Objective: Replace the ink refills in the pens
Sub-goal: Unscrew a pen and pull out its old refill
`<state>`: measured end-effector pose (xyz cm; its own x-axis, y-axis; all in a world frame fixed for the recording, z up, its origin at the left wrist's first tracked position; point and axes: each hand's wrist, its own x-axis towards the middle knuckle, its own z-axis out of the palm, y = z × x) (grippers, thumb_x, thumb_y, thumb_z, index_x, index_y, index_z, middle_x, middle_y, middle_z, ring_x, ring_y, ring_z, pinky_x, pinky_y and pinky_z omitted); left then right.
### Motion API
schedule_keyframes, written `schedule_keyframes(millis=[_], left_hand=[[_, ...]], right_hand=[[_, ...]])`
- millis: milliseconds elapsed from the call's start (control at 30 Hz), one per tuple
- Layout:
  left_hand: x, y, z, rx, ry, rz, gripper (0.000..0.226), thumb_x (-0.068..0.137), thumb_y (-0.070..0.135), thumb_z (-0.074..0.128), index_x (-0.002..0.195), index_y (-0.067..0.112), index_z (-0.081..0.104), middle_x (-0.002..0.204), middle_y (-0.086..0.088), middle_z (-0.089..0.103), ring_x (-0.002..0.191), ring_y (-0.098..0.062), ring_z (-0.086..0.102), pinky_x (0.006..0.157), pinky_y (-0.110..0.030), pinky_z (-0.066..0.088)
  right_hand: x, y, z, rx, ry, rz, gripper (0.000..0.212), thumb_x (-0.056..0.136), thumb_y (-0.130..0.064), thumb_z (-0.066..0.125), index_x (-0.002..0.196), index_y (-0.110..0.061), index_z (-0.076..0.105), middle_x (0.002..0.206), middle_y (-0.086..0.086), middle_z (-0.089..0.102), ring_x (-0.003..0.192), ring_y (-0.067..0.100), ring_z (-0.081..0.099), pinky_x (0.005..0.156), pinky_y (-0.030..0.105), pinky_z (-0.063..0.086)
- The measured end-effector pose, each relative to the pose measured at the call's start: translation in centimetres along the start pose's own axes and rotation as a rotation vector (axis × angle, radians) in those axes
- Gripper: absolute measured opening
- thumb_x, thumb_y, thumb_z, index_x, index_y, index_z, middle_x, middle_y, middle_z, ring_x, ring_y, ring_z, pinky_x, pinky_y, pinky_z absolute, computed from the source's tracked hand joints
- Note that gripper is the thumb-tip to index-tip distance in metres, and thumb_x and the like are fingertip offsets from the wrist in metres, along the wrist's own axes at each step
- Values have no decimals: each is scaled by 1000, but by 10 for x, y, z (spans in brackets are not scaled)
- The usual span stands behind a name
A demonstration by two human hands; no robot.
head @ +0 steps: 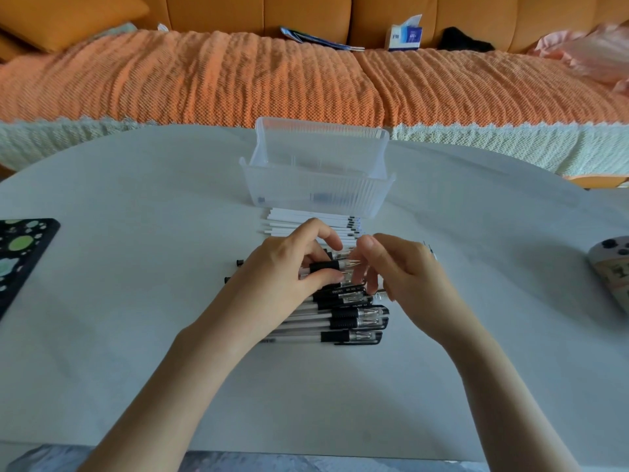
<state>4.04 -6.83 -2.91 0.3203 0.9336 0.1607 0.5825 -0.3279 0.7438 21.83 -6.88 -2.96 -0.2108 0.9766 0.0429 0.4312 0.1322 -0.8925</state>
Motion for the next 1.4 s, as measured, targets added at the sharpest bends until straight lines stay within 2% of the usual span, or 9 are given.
schedule_keyframes(millis=[100,200,500,733,900,1100,1200,1333,1400], left_hand=[[0,-1,-1,-18,6,3,27,77,31,72,93,30,51,79,17,67,79,2,60,72,-4,37],[0,-1,1,-15,8,6,28,76,33,72,95,27,52,80,16,68,79,0,62,73,-6,40],[1,1,4,32,63,-4,24,75,38,71,86,29,52,73,16,67,65,-2,59,65,-18,43],[-1,-4,-3,108,113,-23,13,79,34,70,87,27,62,80,15,64,81,-3,60,75,-30,49],[-1,-4,-7,74,96,-11,10,83,28,66,92,26,64,86,17,64,86,3,59,80,-18,47],[-2,-3,-6,39,49,12,18,84,10,66,96,24,65,90,21,63,90,9,57,80,-1,37],[-2,-4,-7,40,49,15,19,84,13,67,96,27,66,89,19,65,90,7,58,79,-4,40],[-2,-5,-9,71,67,-1,19,83,24,68,98,36,67,90,19,66,89,5,60,81,-14,45],[-2,-3,-10,67,78,3,19,82,24,68,98,36,68,88,22,65,89,6,60,81,-14,45]], right_hand=[[-1,-2,-2,55,-43,-15,6,87,-27,62,85,-22,65,72,-3,67,58,9,57,52,14,41],[-1,0,0,71,-5,-18,9,86,-14,65,79,-20,66,65,-3,66,54,7,56,53,13,41],[0,3,0,2,109,-6,16,89,-21,60,73,-20,61,60,-4,64,52,10,53,54,19,41],[-6,10,-33,-192,37,-21,7,80,-27,68,72,-26,68,69,-13,65,58,3,49,55,17,36],[-12,25,-47,-416,-122,-36,19,71,-22,78,83,-32,68,83,-12,60,78,7,50,67,10,35],[-10,38,-41,-564,-152,-90,17,76,-22,74,80,-35,64,83,-18,55,79,2,46,73,11,34],[-11,34,-46,-527,-124,-80,17,82,-20,69,81,-35,61,84,-18,58,79,2,51,73,8,35],[-14,21,-56,-313,-22,-41,13,89,-17,60,88,-29,62,84,-13,68,75,9,63,69,23,47],[-14,17,-53,-214,-11,-44,14,91,-12,56,89,-25,61,77,-10,69,70,8,63,65,17,46]])
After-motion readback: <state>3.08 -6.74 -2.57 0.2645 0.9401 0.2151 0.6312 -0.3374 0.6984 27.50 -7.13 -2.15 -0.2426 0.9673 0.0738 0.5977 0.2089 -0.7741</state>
